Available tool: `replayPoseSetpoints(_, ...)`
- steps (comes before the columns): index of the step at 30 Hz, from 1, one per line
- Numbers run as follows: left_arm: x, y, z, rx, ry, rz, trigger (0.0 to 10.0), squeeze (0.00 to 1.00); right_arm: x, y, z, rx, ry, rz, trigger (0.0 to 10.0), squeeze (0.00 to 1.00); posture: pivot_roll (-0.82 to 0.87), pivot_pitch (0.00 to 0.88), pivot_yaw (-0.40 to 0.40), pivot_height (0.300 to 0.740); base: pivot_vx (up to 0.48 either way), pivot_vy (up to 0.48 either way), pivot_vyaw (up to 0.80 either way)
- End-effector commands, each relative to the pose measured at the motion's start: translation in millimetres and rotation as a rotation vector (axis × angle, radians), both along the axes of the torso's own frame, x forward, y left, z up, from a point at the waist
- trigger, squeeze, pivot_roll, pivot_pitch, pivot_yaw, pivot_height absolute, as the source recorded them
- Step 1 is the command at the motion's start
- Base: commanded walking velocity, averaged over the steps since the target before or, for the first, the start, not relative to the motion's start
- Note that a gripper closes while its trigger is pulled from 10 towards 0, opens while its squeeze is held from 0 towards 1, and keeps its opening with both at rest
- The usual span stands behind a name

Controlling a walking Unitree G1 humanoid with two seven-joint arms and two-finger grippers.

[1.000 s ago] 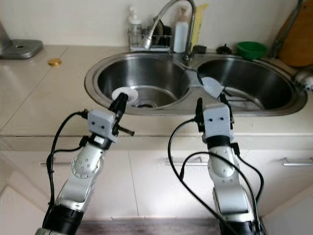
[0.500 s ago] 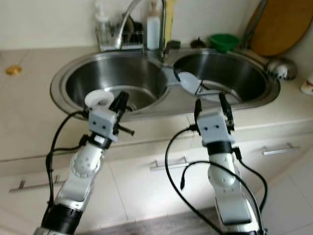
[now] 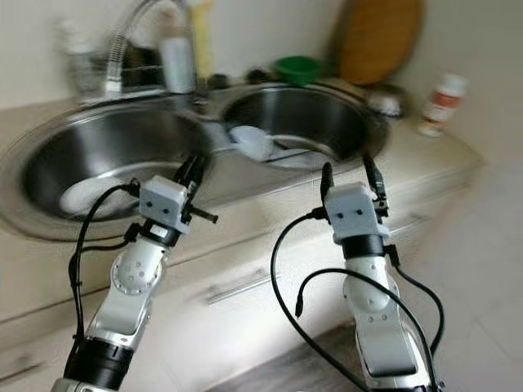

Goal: Kitchen organization

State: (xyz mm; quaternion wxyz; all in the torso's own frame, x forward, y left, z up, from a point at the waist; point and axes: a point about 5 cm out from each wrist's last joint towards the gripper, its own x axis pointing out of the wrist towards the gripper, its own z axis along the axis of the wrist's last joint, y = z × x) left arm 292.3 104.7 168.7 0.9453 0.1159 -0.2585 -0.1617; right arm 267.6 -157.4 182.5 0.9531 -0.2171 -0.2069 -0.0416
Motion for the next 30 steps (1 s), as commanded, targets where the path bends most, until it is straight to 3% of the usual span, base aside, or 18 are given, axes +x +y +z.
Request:
replayPoseSetpoints(1, -0.3, 0.1, 1.8, 0.009, -0.011, -0.007, 10.0, 0.0, -1.8, -0.3, 3.5, -0.005, -0.022, -0.005, 10.0, 0.0, -0.09, 0.0, -0.028, 0.74, 0.0, -0.48, -0.8)
replayPoseSetpoints(4, -0.4, -0.1, 1.7, 0.011, -0.011, -0.008, 10.0, 0.0, -1.9, -0.1, 3.6, -0.006, -0.024, -0.004, 10.0, 0.0, -0.09, 0.0, -0.027, 0.74, 0.0, -0.451, -0.8)
replayPoseSetpoints(20, -0.6, -1.1, 0.2, 0.013, -0.008, -0.011, 10.0, 0.0, -2.5, -0.9, 3.8, -0.006, -0.036, -0.006, 10.0, 0.0, -0.09, 0.0, -0.028, 0.74, 0.0, 0.0, -0.8)
replayPoseSetpoints(30, -1.5, -1.7, 0.1, 0.003, -0.01, -0.016, 10.0, 0.0, -2.1, -0.9, 3.3, -0.005, -0.039, -0.012, 10.0, 0.0, -0.09, 0.0, -0.027, 0.74, 0.0, -0.173, -0.78)
